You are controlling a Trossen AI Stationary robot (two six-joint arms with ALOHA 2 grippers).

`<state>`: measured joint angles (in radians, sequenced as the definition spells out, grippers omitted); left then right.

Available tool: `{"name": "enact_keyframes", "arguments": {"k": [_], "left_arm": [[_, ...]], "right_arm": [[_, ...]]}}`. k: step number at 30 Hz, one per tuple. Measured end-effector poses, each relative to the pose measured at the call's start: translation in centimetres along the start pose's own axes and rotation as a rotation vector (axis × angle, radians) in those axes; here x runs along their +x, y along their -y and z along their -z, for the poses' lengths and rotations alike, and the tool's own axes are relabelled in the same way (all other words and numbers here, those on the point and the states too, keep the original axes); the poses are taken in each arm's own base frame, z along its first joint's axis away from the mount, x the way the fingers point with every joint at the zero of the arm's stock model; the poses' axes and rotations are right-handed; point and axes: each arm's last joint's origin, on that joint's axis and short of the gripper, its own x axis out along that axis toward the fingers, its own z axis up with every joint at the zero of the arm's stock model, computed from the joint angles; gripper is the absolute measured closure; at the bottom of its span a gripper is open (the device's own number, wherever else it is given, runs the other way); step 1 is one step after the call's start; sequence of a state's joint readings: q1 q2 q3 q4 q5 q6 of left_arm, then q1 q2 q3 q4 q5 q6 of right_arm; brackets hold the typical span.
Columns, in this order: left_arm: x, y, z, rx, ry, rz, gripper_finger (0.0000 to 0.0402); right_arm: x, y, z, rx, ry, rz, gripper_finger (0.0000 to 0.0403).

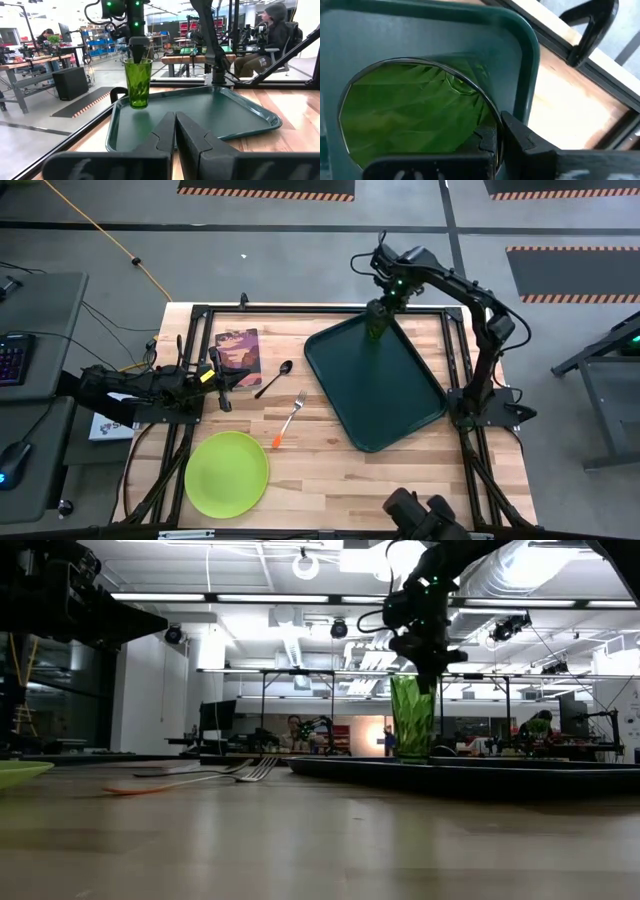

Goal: Pick and place plate/cup/fork/spoon on tray

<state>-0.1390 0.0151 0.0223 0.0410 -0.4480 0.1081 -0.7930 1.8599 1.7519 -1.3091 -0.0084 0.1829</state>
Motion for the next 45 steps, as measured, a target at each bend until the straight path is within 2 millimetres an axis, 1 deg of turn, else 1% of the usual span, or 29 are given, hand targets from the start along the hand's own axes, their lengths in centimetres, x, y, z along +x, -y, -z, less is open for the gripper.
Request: {"name": "enact_keyframes", "arguments": {"k": [6, 15, 21, 34, 39, 45], "left_arm": [[0.0, 0.0, 0.0, 0.000, 0.000, 0.000, 0.0396], [0.0, 0.0, 0.0, 0.000, 0.000, 0.000, 0.0396], [0.0, 0.0, 0.0, 0.000, 0.000, 0.000, 0.0396], [0.0, 0.0, 0.0, 0.000, 0.000, 0.000, 0.0396], [0.0, 0.0, 0.0, 0.000, 0.000, 0.000, 0.0396], [0.0, 0.0, 0.0, 0.000, 0.000, 0.000, 0.0396]], "right_arm": [[0.2, -0.1, -0.3, 0.007, 0.019, -0.004, 0.0403], [1.4, 0.2, -0.6, 0.035, -0.041, -0.055, 0.0403], [1.9, 0.2, -0.7, 0.039, -0.059, -0.039, 0.0402], [1.9, 0.2, -0.7, 0.032, -0.055, -0.026, 0.0374], [1.9, 0.0, -0.7, 0.003, -0.043, 0.015, 0.0347], [1.9, 0.1, -0.8, -0.033, -0.037, 0.033, 0.0283]]}}
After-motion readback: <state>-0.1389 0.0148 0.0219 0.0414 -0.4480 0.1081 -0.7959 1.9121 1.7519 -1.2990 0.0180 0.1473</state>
